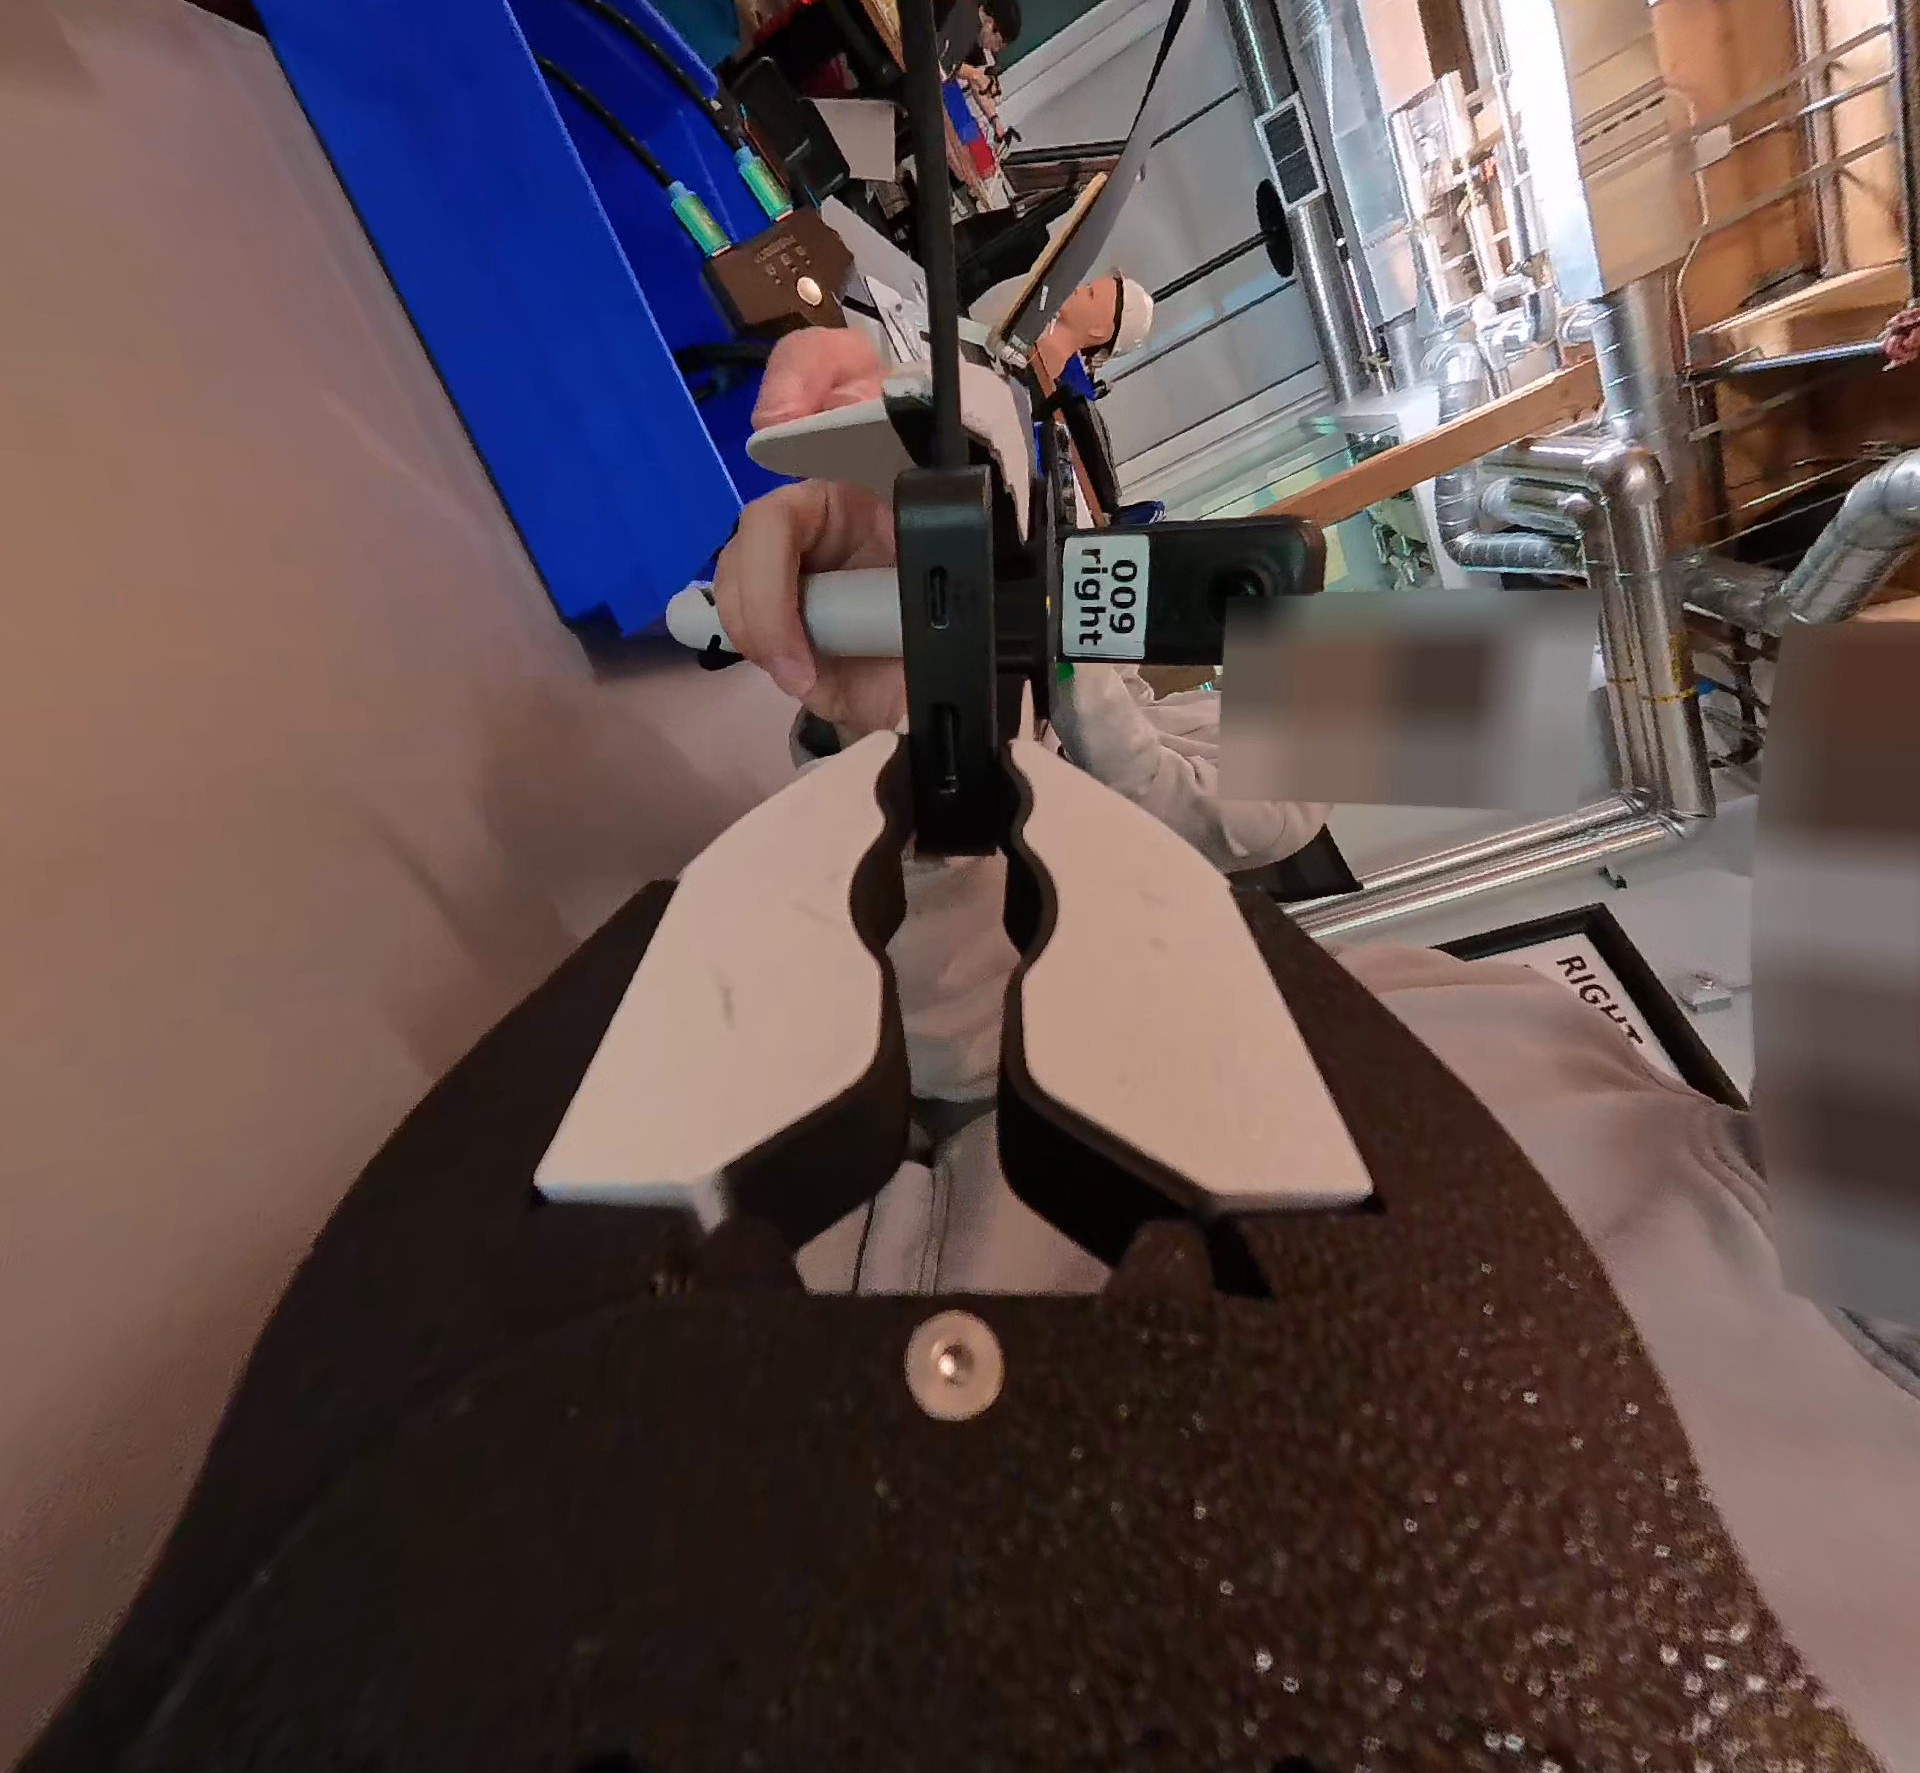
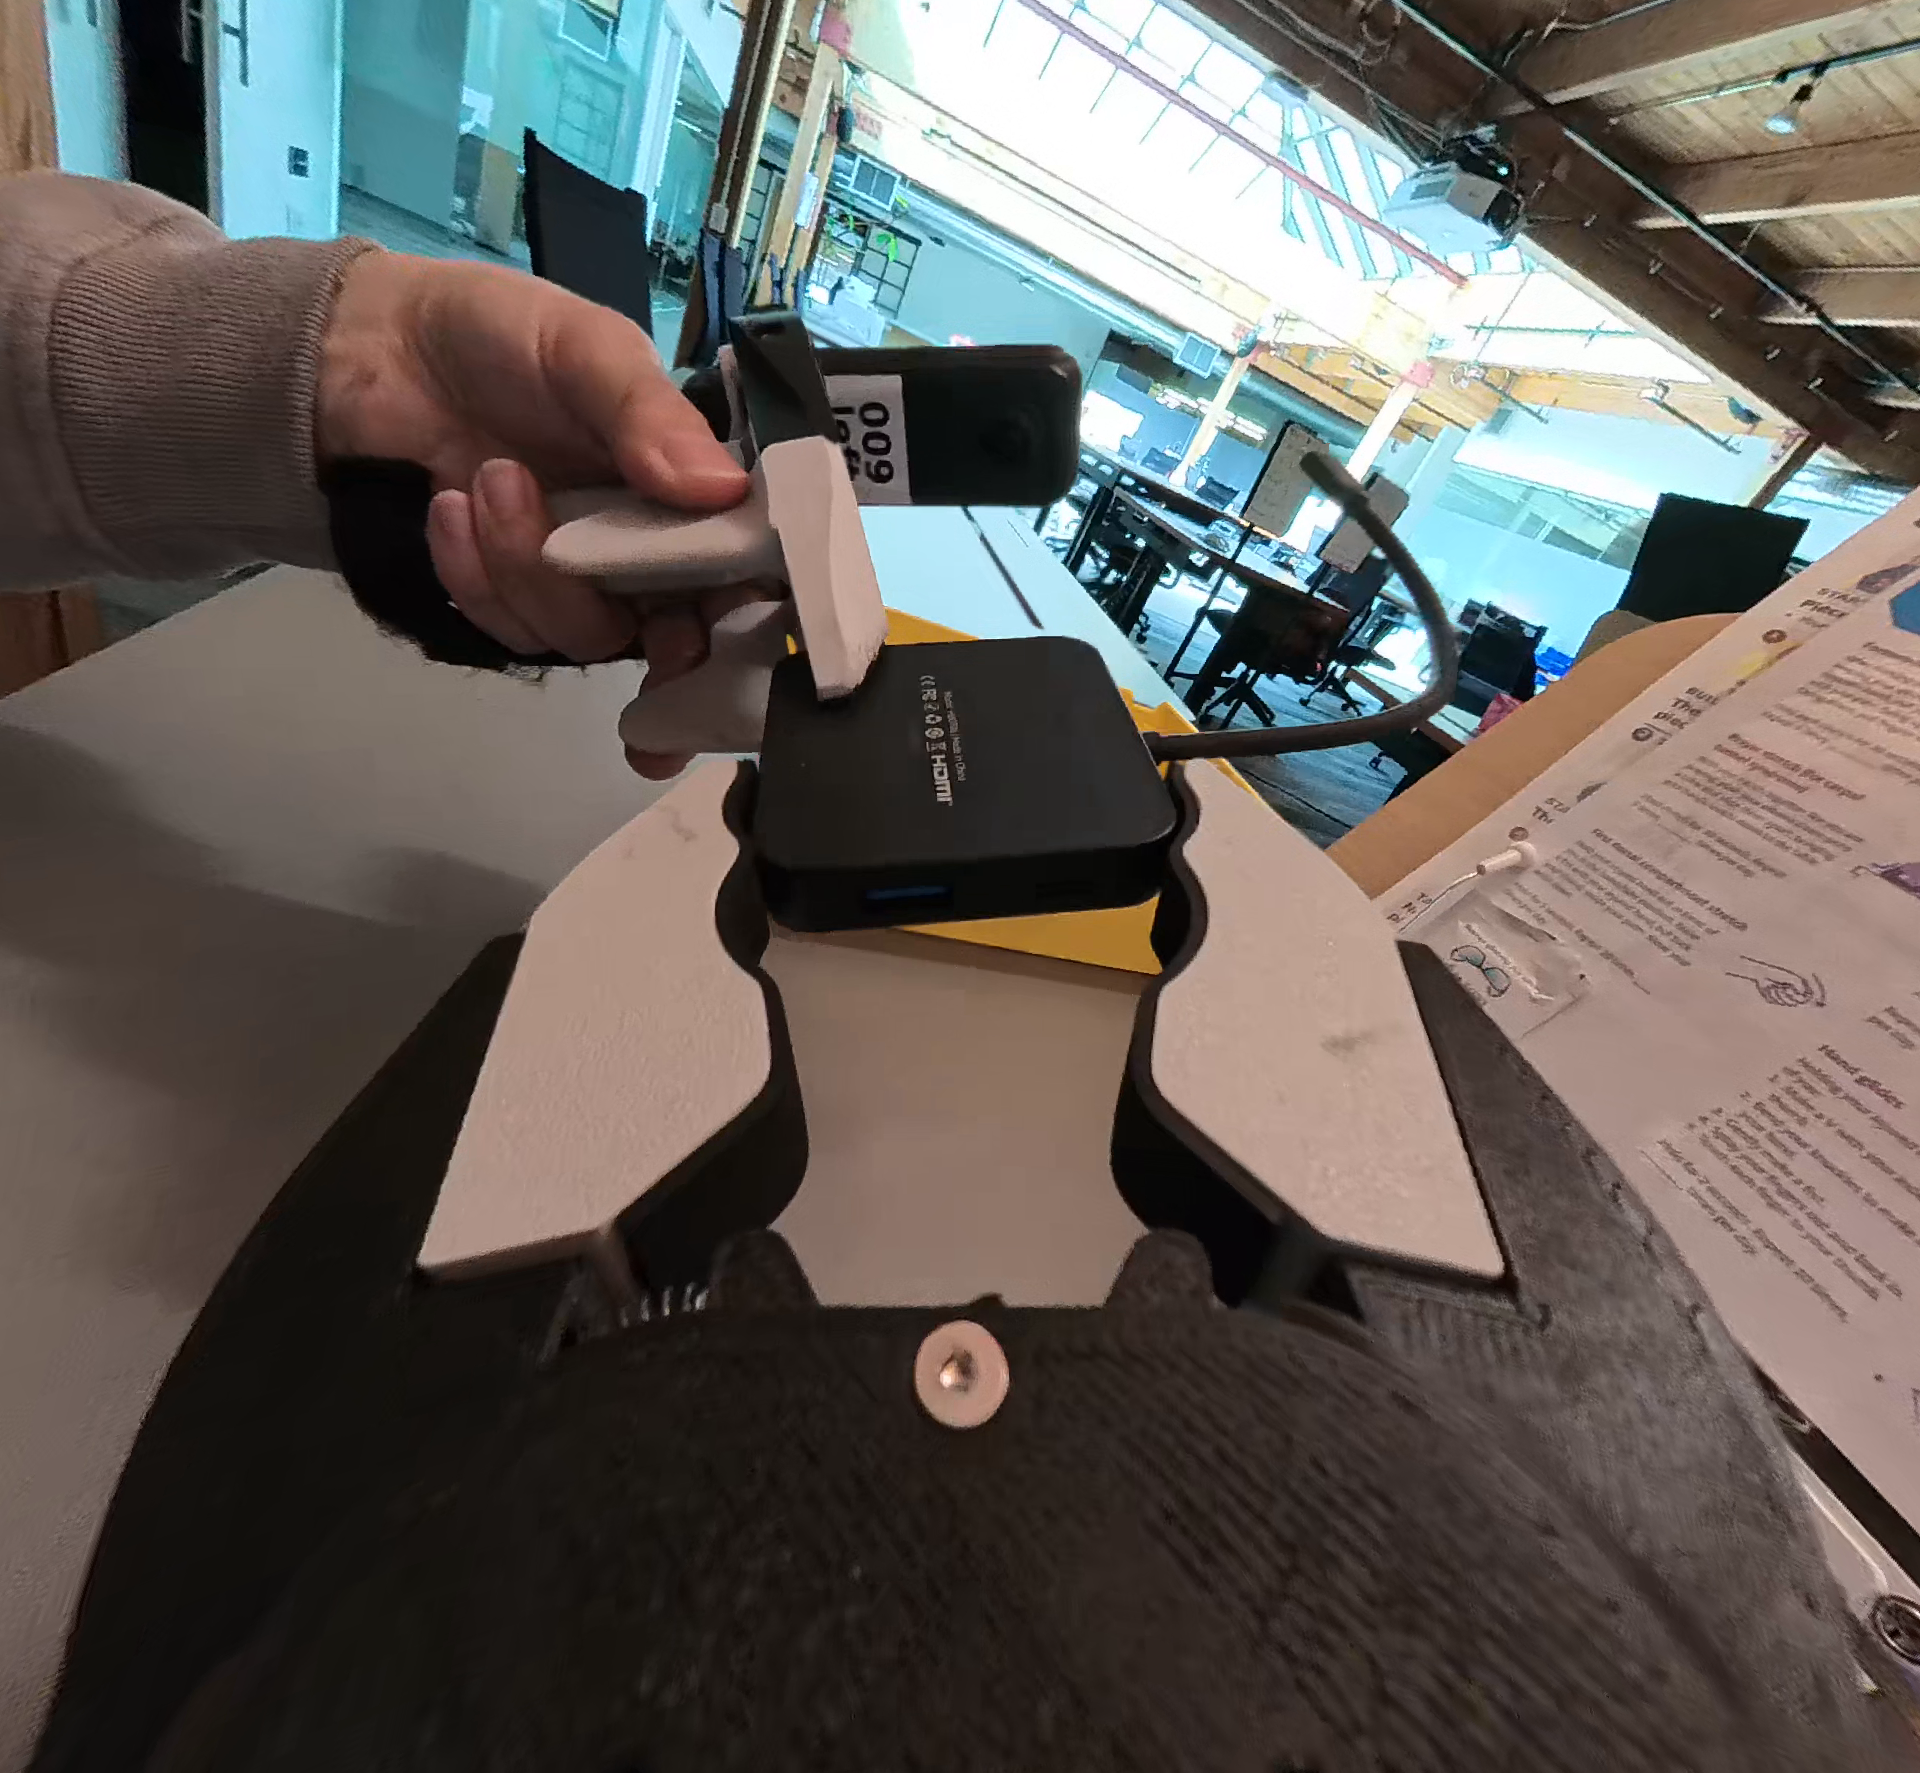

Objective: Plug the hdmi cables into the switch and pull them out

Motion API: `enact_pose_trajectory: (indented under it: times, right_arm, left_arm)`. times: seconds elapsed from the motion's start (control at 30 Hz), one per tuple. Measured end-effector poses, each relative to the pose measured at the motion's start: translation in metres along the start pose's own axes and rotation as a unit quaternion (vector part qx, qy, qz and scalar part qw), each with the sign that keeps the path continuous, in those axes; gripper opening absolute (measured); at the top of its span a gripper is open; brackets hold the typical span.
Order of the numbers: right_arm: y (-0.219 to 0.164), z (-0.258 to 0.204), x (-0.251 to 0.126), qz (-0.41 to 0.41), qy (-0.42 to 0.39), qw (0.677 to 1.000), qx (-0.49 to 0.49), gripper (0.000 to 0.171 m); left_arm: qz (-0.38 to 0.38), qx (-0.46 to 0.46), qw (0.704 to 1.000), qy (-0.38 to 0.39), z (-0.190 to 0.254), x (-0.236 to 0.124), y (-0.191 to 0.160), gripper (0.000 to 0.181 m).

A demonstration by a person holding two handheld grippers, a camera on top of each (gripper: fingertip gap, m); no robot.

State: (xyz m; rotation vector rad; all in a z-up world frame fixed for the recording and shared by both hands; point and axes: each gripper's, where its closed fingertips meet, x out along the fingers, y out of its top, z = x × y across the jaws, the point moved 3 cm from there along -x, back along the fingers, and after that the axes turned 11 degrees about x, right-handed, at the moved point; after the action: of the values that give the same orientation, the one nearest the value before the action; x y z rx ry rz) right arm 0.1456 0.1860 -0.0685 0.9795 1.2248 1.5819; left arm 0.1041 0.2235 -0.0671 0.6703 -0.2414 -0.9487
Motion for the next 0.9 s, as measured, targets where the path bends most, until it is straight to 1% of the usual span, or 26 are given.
enact_pose_trajectory:
  times: [0.07,0.17,0.2,0.27,0.33,0.37,0.43,0.5,0.53,0.57,0.6,0.67,0.73,0.77,0.8,0.87,0.9]
  right_arm:
    - [0.001,0.0,0.0,0.002,-0.004,1.0,-0.004,0.072]
    - [-0.002,0.005,0.004,-0.026,-0.02,0.999,0.005,0.072]
    - [-0.001,0.007,0.005,-0.024,-0.029,0.999,0.012,0.072]
    - [0.003,0.009,0.007,-0.005,-0.033,0.998,0.044,0.073]
    - [0.004,0.013,0.005,0.013,-0.033,0.997,0.068,0.073]
    - [0.004,0.016,0.003,0.018,-0.033,0.996,0.082,0.073]
    - [0.007,0.025,-0.006,0.039,-0.042,0.992,0.108,0.073]
    - [0.014,0.033,-0.017,0.073,-0.044,0.987,0.137,0.073]
    - [0.018,0.036,-0.023,0.092,-0.046,0.984,0.145,0.073]
    - [0.021,0.038,-0.028,0.104,-0.042,0.982,0.151,0.073]
    - [0.022,0.04,-0.033,0.109,-0.042,0.982,0.15,0.073]
    - [0.023,0.045,-0.038,0.112,-0.059,0.982,0.139,0.072]
    - [0.024,0.044,-0.04,0.116,-0.05,0.982,0.144,0.073]
    - [0.026,0.044,-0.041,0.123,-0.049,0.981,0.143,0.073]
    - [0.028,0.043,-0.041,0.131,-0.046,0.98,0.146,0.072]
    - [0.036,0.039,-0.042,0.151,-0.026,0.975,0.158,0.072]
    - [0.04,0.038,-0.043,0.162,-0.022,0.973,0.161,0.072]
  left_arm:
    - [0.001,0.007,1.0,0.006,0.0,0.0,0.001,0.014]
    - [0.03,0.013,0.999,0.029,0.0,-0.003,0.009,0.014]
    - [0.043,0.021,0.998,0.032,0.001,-0.004,0.013,0.015]
    - [0.071,0.052,0.995,0.044,0.004,-0.008,0.022,0.017]
    - [0.098,0.107,0.986,0.08,0.008,-0.022,0.034,0.019]
    - [0.11,0.137,0.978,0.111,0.008,-0.034,0.04,0.02]
    - [0.117,0.191,0.953,0.205,0.0,-0.067,0.053,0.023]
    - [0.098,0.231,0.907,0.338,-0.024,-0.111,0.061,0.025]
    - [0.083,0.235,0.879,0.406,-0.041,-0.135,0.063,0.026]
    - [0.064,0.223,0.857,0.459,-0.058,-0.156,0.062,0.027]
    - [0.045,0.204,0.849,0.485,-0.074,-0.169,0.06,0.028]
    - [0.014,0.16,0.861,0.482,-0.104,-0.177,0.053,0.032]
    - [0.004,0.13,0.881,0.456,-0.135,-0.174,0.052,0.034]
    - [0.018,0.117,0.881,0.458,-0.152,-0.176,0.055,0.036]
    - [0.047,0.101,0.881,0.46,-0.167,-0.177,0.06,0.034]
    - [0.121,0.056,0.902,0.412,-0.187,-0.173,0.07,0.032]
    - [0.143,0.027,0.908,0.392,-0.195,-0.172,0.072,0.031]
